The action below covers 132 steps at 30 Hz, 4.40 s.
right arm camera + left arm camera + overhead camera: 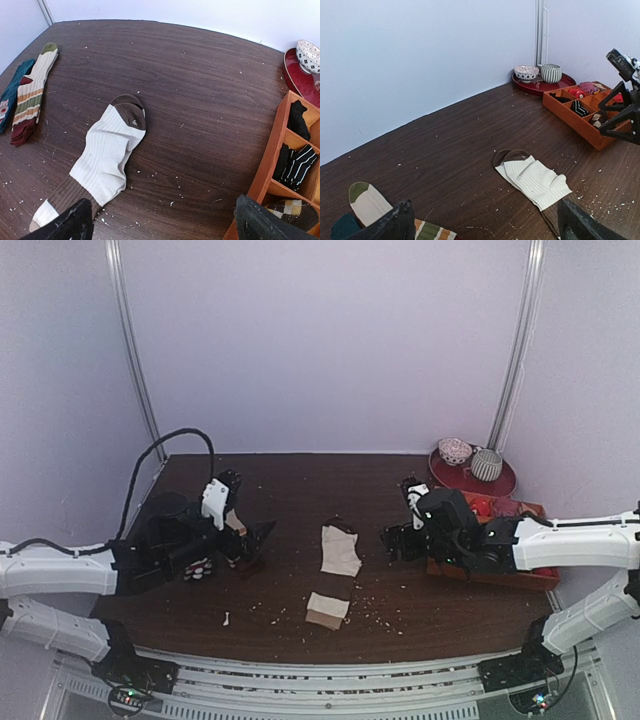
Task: Roll the socks
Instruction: Roll a pair of socks at the center of the board.
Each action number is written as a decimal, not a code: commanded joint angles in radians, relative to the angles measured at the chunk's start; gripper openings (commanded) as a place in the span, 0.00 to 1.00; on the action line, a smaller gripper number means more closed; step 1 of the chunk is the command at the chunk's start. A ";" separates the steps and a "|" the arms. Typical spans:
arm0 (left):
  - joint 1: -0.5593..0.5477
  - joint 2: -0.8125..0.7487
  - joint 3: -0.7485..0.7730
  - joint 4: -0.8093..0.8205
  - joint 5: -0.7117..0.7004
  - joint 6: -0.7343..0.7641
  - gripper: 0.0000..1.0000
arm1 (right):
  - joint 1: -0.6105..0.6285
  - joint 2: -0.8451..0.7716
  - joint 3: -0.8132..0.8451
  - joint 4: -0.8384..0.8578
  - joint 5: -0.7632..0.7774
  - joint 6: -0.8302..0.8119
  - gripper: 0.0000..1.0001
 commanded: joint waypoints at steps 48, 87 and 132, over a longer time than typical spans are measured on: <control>0.005 -0.094 -0.106 0.032 0.050 0.003 0.98 | 0.319 0.499 -0.032 0.416 -0.343 -0.514 0.47; -0.060 0.312 -0.120 0.281 0.700 0.177 0.77 | -0.104 0.733 0.062 0.237 -1.250 0.285 0.01; -0.119 0.847 0.162 0.273 0.776 0.259 0.00 | -0.140 0.749 0.044 0.194 -1.270 0.222 0.01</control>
